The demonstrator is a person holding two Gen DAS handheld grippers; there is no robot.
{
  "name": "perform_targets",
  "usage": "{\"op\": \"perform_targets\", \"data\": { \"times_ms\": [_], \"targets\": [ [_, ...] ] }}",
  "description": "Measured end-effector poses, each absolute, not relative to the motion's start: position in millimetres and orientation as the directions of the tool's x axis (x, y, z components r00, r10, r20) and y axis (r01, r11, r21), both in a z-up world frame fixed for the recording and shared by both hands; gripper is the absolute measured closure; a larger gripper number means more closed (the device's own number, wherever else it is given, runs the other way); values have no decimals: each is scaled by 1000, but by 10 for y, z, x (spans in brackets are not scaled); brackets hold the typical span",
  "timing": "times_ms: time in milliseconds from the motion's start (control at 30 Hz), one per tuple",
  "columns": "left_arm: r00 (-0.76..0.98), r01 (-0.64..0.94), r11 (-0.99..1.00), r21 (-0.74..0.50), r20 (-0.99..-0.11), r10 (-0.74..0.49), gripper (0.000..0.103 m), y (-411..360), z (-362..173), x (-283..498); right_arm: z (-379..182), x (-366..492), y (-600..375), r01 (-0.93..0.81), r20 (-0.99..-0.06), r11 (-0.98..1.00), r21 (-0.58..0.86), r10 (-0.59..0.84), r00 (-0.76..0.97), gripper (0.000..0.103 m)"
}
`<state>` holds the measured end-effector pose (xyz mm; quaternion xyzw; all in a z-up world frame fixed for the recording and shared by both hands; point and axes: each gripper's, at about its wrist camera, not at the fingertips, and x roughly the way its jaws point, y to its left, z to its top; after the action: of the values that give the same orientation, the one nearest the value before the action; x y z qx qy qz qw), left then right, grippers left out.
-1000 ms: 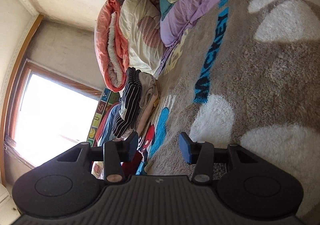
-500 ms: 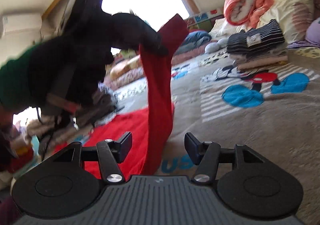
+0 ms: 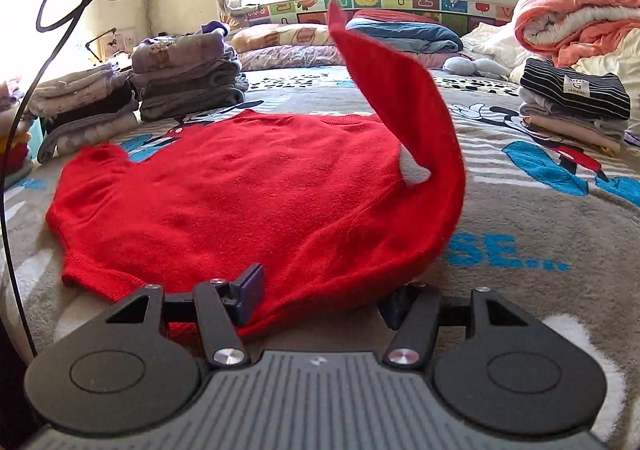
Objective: Fold clothes
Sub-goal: 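Lift and fold the sleeve across the sweater body with the left gripper, then open the left gripper to release the folded sleeve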
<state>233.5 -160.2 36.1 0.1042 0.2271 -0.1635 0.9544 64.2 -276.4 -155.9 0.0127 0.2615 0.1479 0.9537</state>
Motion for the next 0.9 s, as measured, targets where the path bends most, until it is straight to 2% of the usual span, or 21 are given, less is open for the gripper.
{"op": "perform_targets", "data": {
  "times_ms": [100,167,267,333,433,633,900],
  "targets": [
    [828,318,947,53,-501,-250,97,-1433,297,2388,-1546,661,-2753,-270,-483,960,72,270,833,46],
    [783,289,954,-80,-553,-284,96,-1264,184,2435,-1571,693,-2753,-269,-500,960,73,269,823,45],
    [705,200,895,-399,-576,-414,76,-909,-161,2478,-1573,705,-2785,-269,-499,959,88,276,821,46],
    [661,112,827,-551,-580,-476,76,-727,-503,2515,-1591,705,-2799,-276,-498,957,93,285,819,46],
    [625,-1,743,-669,-580,-522,76,-579,-921,2544,-1613,707,-2819,-285,-494,953,104,298,817,45],
    [593,-106,659,-745,-580,-559,76,-489,-1302,2593,-1627,719,-2873,-298,-487,946,129,322,812,43],
    [593,-123,609,-784,-550,-588,74,-543,-1468,2745,-1654,758,-2896,-309,-478,940,145,340,810,38]
  ]
}}
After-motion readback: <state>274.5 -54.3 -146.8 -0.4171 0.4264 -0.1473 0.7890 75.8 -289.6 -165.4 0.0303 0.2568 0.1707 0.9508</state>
